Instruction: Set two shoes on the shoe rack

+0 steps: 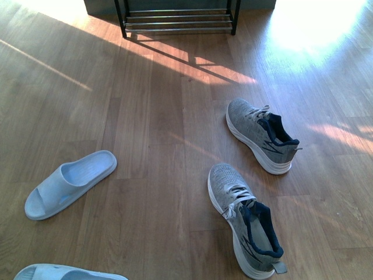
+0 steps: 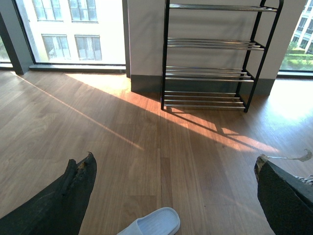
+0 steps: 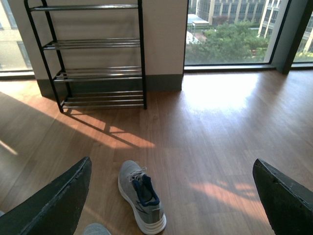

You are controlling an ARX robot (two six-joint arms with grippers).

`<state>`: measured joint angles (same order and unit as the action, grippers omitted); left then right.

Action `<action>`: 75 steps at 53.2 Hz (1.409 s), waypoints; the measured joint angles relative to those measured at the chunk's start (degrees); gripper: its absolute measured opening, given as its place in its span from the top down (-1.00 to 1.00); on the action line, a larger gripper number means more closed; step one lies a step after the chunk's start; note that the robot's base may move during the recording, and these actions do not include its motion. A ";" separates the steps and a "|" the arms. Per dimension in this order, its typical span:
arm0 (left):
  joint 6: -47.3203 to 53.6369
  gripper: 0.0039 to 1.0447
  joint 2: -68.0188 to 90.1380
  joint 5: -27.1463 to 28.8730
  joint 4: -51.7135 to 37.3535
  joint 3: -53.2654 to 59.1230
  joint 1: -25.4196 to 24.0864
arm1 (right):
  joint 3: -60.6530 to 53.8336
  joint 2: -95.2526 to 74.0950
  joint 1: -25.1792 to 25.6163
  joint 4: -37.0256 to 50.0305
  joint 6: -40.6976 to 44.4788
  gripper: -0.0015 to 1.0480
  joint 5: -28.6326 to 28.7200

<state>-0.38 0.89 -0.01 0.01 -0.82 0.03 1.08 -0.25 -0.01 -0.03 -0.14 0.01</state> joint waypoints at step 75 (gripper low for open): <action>0.00 -0.83 0.00 0.00 0.00 0.00 0.00 | 15.74 -67.76 -2.21 39.32 -3.67 -0.82 15.80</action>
<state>-0.38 0.89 -0.01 0.01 -0.82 0.03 16.82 -68.01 -2.22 39.29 -3.81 15.81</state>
